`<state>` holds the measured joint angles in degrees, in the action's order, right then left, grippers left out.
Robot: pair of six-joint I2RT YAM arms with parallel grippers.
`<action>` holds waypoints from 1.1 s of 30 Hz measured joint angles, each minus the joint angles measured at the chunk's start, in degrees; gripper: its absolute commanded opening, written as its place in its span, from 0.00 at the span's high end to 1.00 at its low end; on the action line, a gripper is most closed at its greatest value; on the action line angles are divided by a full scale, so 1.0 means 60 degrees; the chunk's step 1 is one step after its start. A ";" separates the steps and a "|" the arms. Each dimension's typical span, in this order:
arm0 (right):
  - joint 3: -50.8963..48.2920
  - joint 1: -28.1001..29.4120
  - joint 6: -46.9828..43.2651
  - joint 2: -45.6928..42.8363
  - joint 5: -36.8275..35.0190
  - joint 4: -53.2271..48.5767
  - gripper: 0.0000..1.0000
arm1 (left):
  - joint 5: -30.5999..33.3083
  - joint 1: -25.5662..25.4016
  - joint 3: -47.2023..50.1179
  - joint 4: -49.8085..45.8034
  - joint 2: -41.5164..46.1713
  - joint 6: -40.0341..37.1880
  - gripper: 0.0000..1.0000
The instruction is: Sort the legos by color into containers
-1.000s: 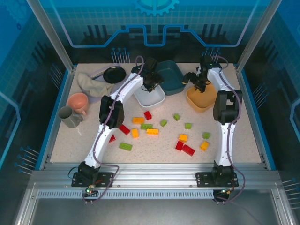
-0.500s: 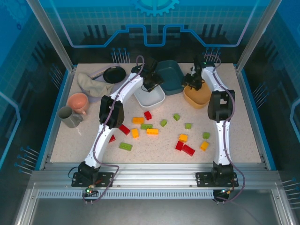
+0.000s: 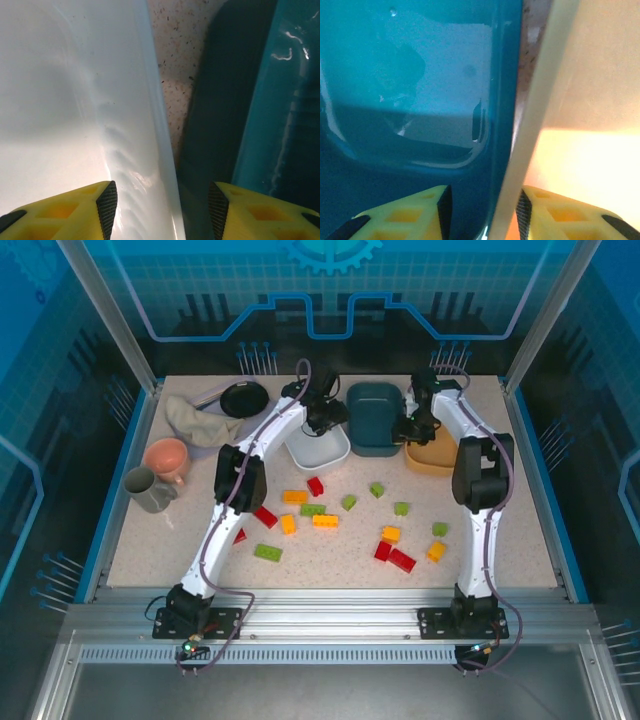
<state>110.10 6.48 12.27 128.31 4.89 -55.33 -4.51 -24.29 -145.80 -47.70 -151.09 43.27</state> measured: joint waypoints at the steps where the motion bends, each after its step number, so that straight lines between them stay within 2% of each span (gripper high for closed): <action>1: -0.0149 0.0011 -0.0073 -0.0095 0.0004 0.0029 0.62 | -0.0022 0.0000 0.0000 -0.0004 -0.0018 -0.0076 0.46; 5: -0.0882 0.0025 -0.0240 -0.0583 -0.0015 0.0153 0.67 | -0.0153 -0.0069 0.0000 0.0000 -0.0033 -0.0605 0.48; 20: -0.1792 0.0022 -0.0670 -0.1137 -0.0499 0.0120 0.70 | -0.0652 -0.0331 0.0127 -0.0040 0.0117 -0.2772 0.38; 26: -0.1807 0.0051 -0.0739 -0.1137 -0.0390 0.0237 0.70 | -0.0350 -0.0670 0.1206 -0.0066 0.1290 -0.2699 0.33; 33: -0.1854 0.0047 -0.0736 -0.1151 -0.0200 0.0335 0.68 | -0.0076 -0.0670 0.1960 0.0401 0.2645 -0.1523 0.36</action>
<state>98.98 6.76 7.86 121.40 3.68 -53.32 -4.97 -28.32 -134.04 -45.30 -135.22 34.13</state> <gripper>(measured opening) 0.312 0.660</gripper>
